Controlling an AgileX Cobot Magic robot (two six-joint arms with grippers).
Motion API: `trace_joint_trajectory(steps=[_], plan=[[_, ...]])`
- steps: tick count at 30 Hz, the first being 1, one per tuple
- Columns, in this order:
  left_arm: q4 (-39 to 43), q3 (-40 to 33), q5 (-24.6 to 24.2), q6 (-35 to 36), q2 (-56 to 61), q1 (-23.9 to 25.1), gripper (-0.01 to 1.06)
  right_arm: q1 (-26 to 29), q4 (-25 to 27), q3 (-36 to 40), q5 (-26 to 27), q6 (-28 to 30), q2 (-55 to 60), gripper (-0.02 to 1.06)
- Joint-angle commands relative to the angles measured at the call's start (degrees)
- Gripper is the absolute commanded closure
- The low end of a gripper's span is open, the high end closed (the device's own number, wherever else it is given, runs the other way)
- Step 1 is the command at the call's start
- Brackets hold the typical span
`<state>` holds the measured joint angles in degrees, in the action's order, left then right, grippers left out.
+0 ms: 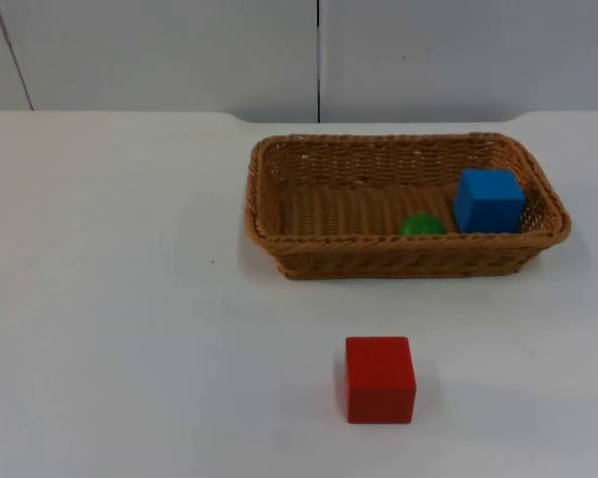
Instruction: Place all geometric objects except the red cube into the basket.
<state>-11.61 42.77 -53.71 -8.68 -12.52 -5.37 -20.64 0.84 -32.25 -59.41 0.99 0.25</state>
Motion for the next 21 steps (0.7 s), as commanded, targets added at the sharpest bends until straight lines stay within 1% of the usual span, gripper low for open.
trace_joint_trajectory(steps=[1, 2, 3, 5, 7, 8, 11, 15, 16, 19, 21], plan=[[0.7, -0.42, -1.47, -0.09, 1.2, 0.16, 0.0, -0.15, 1.21, 1.98, -3.76, 4.11, -0.25, -0.01], [0.7, -0.42, -1.47, -0.09, 1.2, 0.16, 0.0, -0.15, 1.21, 1.98, -3.76, 4.11, -0.25, -0.01], [0.7, -0.96, -1.47, -0.09, 2.0, 0.16, 0.0, -0.15, 2.67, 2.4, -2.39, 5.75, -0.25, -0.01], [0.7, -3.48, -0.93, -0.09, 4.27, 0.16, 0.0, -0.15, 4.25, 2.5, -2.64, 8.27, -0.25, -0.01], [0.7, -7.23, -1.05, -0.09, 7.44, 0.16, 0.0, -0.15, 4.25, 2.5, -2.64, 8.27, -0.25, -0.01], [0.7, -7.23, -1.05, -0.09, 7.44, 0.16, 0.0, -0.15, 4.25, 2.5, -2.64, 8.27, -0.25, -0.01], [0.87, -11.02, -1.05, 0.27, 12.52, 0.16, 0.0, -0.15, 4.25, 2.5, -2.64, 8.27, -0.25, -0.01], [3.17, -12.11, -2.94, 1.69, 12.52, 0.16, 0.0, -0.15, 4.25, 2.5, -2.64, 8.27, -0.25, -0.01], [4.37, -12.77, -4.09, 3.15, 12.52, 0.16, 0.0, -0.15, 4.25, 2.56, -2.64, 8.14, -0.25, -0.01], [8.66, -12.9, -4.62, 8.68, 12.52, 0.16, 0.0, -0.15, 3.85, 2.56, -2.64, 7.66, -0.25, -0.01], [11.07, -12.9, -5.5, 10.64, 12.52, 0.16, 0.0, -0.15, 3.85, 2.56, -2.64, 7.66, -0.25, -0.01]])
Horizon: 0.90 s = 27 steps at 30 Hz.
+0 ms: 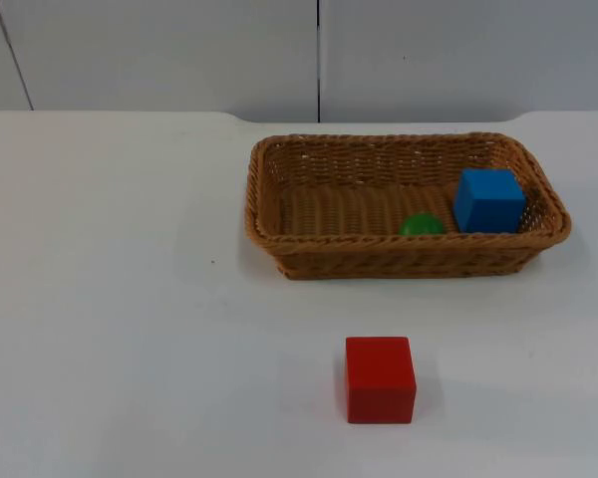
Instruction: Place all geometric objects except the red cube into the basket.
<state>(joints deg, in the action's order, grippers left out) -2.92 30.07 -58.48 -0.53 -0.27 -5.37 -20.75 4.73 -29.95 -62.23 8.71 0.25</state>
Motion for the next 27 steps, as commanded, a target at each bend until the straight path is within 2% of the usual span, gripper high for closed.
trace_joint_trajectory(steps=[1, 4, 27], plan=[[2.38, -0.2, -0.74, 2.49, 0.27, 0.16, 0.0, -0.04, -0.04, 0.25, 0.18, -0.05, -0.25, -0.01], [4.38, -1.68, -3.12, 2.49, 0.27, 0.16, 0.0, -0.04, -0.04, 0.25, 0.18, -0.05, -0.25, -0.01], [3.37, -1.71, -3.12, 0.53, 0.27, 0.16, 0.0, -0.04, -0.26, 0.25, 0.18, -0.31, -0.25, -0.01]])
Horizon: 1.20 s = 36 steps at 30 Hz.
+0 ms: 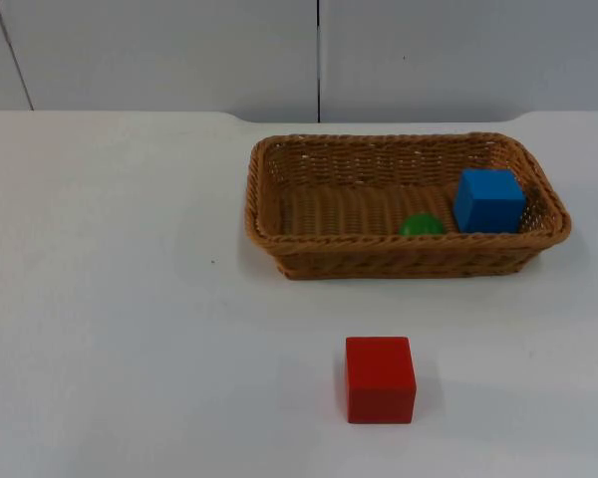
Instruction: Place all geometric objects except the red cube into the basket.
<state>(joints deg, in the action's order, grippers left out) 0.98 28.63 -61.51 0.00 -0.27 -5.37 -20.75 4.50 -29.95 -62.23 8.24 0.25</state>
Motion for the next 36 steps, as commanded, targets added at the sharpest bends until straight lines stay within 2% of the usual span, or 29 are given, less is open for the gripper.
trace_joint_trajectory(steps=[1, 6, 28, 32, 36], plan=[[-0.53, -0.26, -0.08, 0.0, 0.27, 0.16, 0.0, -0.04, -0.63, 0.25, 0.18, -0.89, -0.25, -0.01], [-0.52, -0.26, -0.08, 0.0, 0.27, 0.16, 0.0, -0.04, -4.5, 0.34, 0.29, -6.21, -0.25, -0.01], [-0.52, -0.26, -0.08, 0.0, 0.27, 0.16, 0.0, 0.2, -4.18, 0.38, 0.39, -6.33, -0.25, -0.01], [-0.52, -0.26, -0.08, 0.0, 0.27, 0.16, 0.0, 3.29, -4.08, 0.38, 0.41, -6.33, -0.25, -0.01], [-0.52, -0.26, -0.08, 0.0, 0.27, 0.16, 0.0, 12.28, -4.08, 0.38, 0.41, -6.33, -0.25, -0.01]])
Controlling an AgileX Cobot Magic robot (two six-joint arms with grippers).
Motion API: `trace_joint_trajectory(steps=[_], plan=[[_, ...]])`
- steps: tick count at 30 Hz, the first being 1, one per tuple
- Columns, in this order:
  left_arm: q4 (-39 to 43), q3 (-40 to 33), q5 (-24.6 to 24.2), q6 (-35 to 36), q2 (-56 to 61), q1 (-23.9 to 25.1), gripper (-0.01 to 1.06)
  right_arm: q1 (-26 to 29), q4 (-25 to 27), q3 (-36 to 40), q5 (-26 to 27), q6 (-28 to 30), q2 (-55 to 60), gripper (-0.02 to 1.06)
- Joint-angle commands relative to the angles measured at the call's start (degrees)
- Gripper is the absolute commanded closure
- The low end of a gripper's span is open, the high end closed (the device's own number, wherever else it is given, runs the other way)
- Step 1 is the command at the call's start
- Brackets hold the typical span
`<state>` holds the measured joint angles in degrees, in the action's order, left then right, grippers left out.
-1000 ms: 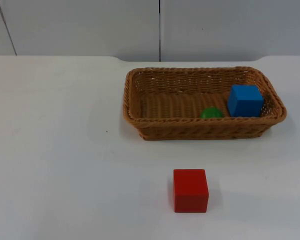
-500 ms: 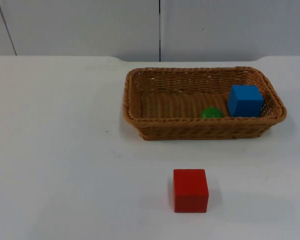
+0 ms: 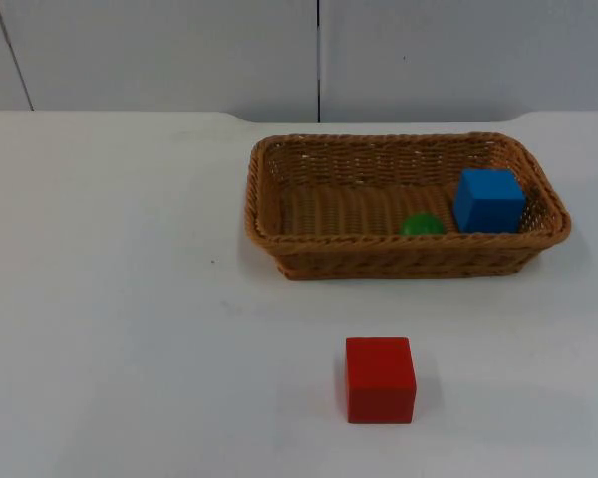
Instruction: Place all geometric objects except the red cube into the basket.
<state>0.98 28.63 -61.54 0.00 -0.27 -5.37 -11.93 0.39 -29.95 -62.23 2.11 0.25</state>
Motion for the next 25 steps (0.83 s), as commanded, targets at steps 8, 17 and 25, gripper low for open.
trace_joint_trajectory(steps=[8, 17, 25], plan=[[-0.52, -0.26, -0.05, 0.0, 0.27, 0.16, 0.0, 9.52, 0.03, 0.38, 0.52, -0.2, -0.25, -0.01], [-0.52, -0.26, -0.05, 0.0, 0.27, 0.16, 0.0, 9.52, 0.03, 0.38, 0.52, -0.2, -0.25, -0.01], [-0.35, -0.26, -0.05, 0.0, 0.27, 6.4, 0.0, 9.52, 0.03, 0.38, 0.52, -0.2, -0.25, -0.01]])
